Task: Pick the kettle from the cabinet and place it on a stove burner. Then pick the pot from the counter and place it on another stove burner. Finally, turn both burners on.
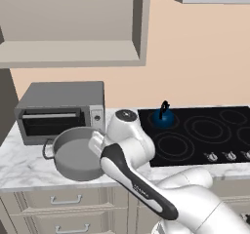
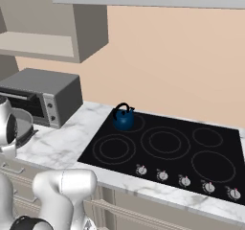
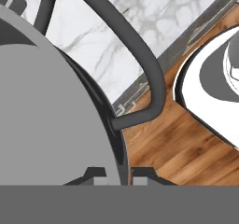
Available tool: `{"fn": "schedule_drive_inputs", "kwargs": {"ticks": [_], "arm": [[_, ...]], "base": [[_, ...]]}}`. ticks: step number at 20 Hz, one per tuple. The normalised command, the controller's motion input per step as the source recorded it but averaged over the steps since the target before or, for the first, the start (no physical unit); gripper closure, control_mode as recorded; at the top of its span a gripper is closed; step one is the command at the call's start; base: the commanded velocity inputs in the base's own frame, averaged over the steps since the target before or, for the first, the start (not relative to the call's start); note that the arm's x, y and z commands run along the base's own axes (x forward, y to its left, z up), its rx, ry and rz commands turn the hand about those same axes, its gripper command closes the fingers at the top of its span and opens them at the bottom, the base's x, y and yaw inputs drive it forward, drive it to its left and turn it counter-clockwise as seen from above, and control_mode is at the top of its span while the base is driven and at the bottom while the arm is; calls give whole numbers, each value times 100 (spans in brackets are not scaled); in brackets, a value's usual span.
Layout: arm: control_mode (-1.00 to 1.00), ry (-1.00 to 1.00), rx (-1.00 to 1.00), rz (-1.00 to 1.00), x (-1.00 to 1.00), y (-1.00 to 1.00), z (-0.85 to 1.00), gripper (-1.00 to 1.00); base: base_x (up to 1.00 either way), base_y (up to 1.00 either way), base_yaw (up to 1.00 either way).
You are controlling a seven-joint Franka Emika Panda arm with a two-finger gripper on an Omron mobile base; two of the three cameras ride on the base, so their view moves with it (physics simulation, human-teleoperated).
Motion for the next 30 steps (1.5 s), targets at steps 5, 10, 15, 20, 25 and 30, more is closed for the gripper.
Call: {"fn": "schedule_drive_inputs", "kwargs": {"ticks": [5, 10, 15, 20, 25, 30], "arm": [[-100, 0, 0, -13, -23, -32, 36, 100], [-100, 0, 0, -13, -22, -30, 35, 100], [-100, 0, 0, -12, -21, -29, 34, 100], [-100, 1, 0, -13, -14, -29, 30, 100], [-100, 3, 0, -14, -5, -33, 23, 100], [-100, 0, 0, -13, -7, -31, 15, 100]], "base": [[0, 0, 0], [0, 0, 0], [0, 0, 0], [0, 0, 0], [0, 0, 0], [0, 0, 0]]}}
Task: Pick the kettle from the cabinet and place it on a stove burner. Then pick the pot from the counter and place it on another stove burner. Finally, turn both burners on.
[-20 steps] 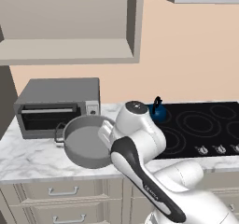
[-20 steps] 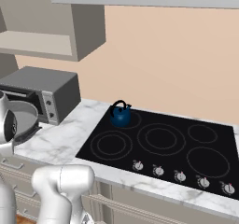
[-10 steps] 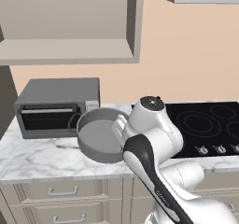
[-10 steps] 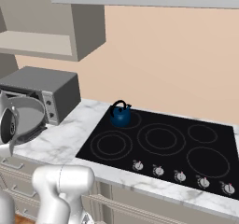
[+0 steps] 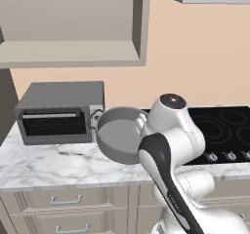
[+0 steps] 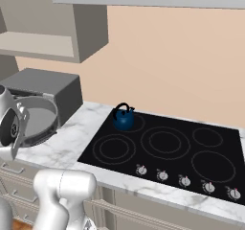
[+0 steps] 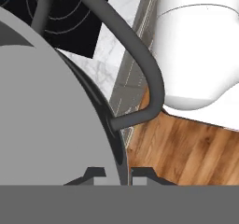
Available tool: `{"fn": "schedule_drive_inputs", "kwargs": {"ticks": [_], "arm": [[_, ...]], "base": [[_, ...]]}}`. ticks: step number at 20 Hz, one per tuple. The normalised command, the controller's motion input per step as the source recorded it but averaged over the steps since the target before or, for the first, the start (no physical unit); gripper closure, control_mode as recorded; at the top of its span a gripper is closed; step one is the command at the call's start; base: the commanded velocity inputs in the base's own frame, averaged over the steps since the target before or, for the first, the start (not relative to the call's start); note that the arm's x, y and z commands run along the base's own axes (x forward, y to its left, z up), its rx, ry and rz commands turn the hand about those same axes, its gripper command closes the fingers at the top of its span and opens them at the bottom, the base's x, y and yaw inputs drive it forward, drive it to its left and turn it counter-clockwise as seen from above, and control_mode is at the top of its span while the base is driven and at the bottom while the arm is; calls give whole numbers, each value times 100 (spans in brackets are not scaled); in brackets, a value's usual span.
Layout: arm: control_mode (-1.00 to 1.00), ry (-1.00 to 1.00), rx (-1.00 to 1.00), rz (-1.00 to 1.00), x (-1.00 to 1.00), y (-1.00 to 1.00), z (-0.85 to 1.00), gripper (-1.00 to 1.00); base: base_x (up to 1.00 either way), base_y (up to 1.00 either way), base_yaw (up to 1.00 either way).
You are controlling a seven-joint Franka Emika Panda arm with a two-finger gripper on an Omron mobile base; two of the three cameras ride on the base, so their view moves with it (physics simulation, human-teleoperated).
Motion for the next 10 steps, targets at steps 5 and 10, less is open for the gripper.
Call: {"fn": "schedule_drive_inputs", "kwargs": {"ticks": [5, 10], "arm": [[-100, 0, 0, -13, -12, -31, 12, 100], [-100, 0, 0, -12, -12, -32, 12, 100]], "base": [[0, 0, 0], [0, 0, 0]]}}
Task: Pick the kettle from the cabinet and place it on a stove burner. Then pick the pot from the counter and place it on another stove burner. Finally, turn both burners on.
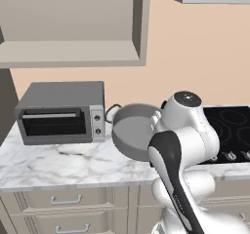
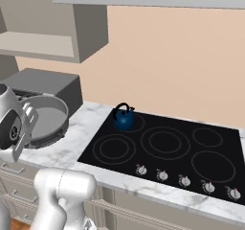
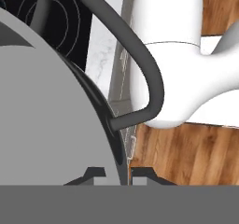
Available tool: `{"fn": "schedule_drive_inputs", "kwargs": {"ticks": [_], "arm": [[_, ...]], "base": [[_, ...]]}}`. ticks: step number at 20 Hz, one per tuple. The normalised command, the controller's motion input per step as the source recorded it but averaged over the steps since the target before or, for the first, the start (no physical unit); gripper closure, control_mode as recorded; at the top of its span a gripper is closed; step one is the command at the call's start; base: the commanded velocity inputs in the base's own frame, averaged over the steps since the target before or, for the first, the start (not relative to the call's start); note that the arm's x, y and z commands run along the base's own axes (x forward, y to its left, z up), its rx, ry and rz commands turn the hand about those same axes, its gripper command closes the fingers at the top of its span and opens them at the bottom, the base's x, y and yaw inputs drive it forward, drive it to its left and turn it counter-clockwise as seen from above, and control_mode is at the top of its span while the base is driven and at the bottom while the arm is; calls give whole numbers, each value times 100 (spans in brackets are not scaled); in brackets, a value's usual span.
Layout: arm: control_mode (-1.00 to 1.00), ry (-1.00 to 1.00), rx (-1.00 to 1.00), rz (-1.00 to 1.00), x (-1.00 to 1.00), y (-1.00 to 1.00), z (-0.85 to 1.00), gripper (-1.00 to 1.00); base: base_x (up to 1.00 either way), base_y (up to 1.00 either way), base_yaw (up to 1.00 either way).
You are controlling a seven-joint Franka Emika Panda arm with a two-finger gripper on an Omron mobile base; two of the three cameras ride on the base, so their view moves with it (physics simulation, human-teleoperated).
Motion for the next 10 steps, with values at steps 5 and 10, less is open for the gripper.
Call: {"fn": "schedule_drive_inputs", "kwargs": {"ticks": [5, 10], "arm": [[-100, 0, 0, -11, -8, -39, 12, 100], [-100, 0, 0, -11, -10, -43, 13, 100]], "base": [[0, 0, 0], [0, 0, 0]]}}
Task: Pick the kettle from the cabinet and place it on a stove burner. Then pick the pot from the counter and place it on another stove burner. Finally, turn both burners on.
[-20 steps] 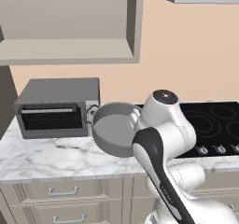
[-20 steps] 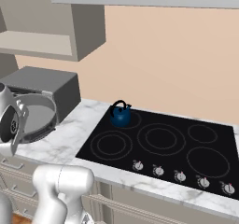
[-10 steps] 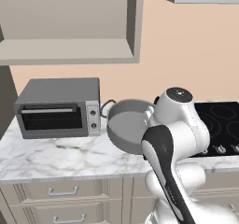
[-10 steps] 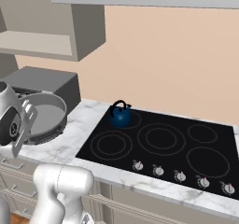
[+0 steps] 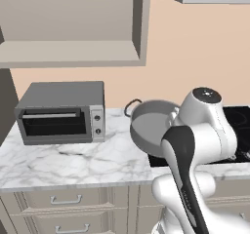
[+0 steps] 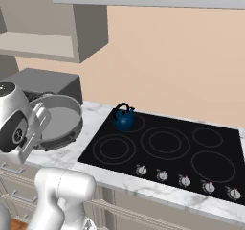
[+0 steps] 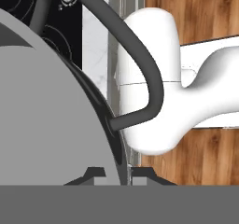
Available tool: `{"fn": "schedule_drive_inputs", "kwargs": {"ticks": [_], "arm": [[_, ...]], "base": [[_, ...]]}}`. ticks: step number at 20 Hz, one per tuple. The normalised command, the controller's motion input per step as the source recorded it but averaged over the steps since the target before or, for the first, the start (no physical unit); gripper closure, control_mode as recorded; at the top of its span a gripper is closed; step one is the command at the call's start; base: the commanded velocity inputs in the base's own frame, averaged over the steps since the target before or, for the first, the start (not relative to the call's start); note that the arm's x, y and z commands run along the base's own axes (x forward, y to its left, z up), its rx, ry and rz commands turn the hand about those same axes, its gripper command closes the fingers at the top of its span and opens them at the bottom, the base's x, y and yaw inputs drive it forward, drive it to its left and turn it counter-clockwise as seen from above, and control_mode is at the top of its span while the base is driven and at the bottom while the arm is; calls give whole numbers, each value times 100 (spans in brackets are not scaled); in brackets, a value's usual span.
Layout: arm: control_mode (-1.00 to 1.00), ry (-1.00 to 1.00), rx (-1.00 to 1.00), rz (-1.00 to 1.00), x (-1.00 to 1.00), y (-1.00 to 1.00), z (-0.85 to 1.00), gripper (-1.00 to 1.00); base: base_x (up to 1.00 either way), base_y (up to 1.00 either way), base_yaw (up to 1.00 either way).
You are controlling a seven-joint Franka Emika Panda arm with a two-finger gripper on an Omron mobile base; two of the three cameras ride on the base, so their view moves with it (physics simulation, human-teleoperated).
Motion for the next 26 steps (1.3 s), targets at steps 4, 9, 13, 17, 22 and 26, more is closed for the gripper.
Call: {"fn": "schedule_drive_inputs", "kwargs": {"ticks": [4, 9, 13, 17, 22, 26], "arm": [[-100, 0, 0, -11, -12, -43, 12, 100], [-100, 0, 0, -11, -12, -43, 11, 100], [-100, 0, 0, -11, -9, -42, 12, 100], [-100, 0, 0, -11, -4, -46, 11, 100], [-100, 0, 1, -10, 0, -46, 11, 100], [-100, 1, 3, -8, 7, -46, 8, 100]], "base": [[0, 0, 0], [0, 0, 0], [0, 0, 0], [0, 0, 0], [0, 0, 0], [0, 0, 0]]}}
